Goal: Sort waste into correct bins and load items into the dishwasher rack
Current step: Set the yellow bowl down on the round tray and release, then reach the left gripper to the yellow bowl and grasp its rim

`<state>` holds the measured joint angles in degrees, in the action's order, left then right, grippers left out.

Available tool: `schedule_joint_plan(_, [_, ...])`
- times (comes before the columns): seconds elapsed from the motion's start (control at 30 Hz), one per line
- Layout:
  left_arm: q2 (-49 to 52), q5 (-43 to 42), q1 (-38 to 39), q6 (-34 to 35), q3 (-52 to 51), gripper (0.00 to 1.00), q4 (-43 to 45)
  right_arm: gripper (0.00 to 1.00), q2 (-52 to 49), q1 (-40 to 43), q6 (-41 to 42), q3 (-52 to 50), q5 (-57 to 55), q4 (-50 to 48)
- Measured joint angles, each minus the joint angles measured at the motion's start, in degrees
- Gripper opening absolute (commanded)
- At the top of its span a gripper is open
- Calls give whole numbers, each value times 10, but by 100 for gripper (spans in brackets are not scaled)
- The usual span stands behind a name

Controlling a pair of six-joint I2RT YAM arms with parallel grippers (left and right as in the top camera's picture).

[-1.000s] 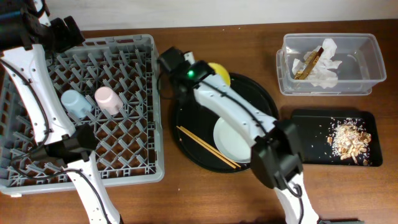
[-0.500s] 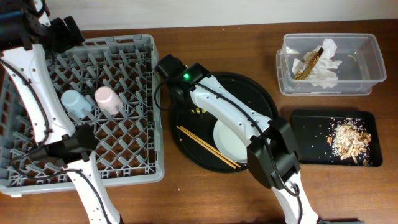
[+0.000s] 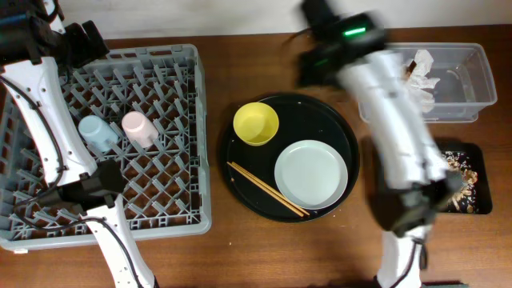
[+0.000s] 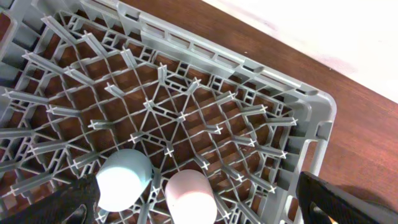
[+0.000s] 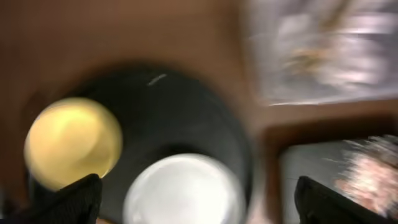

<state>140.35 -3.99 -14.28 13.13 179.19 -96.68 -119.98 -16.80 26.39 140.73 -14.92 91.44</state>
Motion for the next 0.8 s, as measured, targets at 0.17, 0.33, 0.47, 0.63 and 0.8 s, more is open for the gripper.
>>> schedule_joint_plan(0.17, [0, 0, 0, 0, 0, 99, 0, 99, 20, 176, 6, 22, -9, 48])
schedule_joint_plan(0.33, [0, 0, 0, 0, 0, 99, 0, 99, 16, 277, 6, 19, -9, 48])
schedule_joint_plan(0.47, [0, 0, 0, 0, 0, 99, 0, 99, 16, 349, 6, 19, -9, 48])
schedule_joint_plan(0.63, [0, -1, 0, 0, 0, 99, 3, 99, 16, 386, 6, 19, -9, 48])
schedule_joint_plan(0.8, [0, -118, 0, 9, 0, 99, 0, 99, 16, 401, 6, 19, -9, 48])
